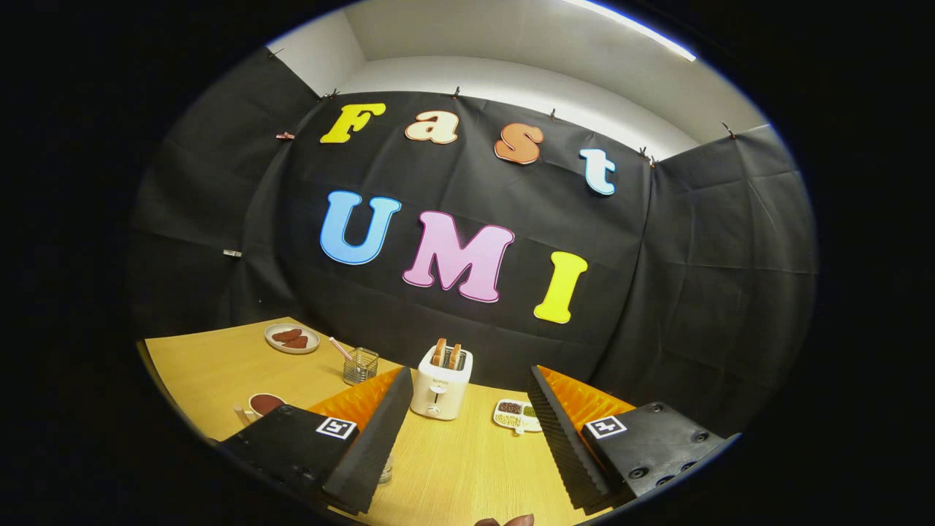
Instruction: Take the bottle from table, then pour the juice into the cup, finally place the bottle on the coaster
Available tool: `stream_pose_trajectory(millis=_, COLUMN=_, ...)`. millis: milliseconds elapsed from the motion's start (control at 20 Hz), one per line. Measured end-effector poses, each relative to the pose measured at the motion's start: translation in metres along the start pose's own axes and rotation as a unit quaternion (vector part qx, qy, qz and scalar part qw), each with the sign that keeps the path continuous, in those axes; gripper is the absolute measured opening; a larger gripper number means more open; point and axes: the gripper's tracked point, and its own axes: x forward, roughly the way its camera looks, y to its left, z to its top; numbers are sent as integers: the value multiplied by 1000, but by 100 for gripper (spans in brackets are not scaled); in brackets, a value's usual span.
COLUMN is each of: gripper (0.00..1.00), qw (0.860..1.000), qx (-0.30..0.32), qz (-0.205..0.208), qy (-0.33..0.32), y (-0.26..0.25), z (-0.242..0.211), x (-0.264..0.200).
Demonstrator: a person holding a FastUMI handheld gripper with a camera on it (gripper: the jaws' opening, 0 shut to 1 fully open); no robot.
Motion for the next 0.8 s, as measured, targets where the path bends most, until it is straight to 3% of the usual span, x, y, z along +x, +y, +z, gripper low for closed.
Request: stream_pose_trajectory(millis=800, gripper=97, qw=1000, qx=-1, qz=-3, qy=12, y=-10, z=-8, x=-10)
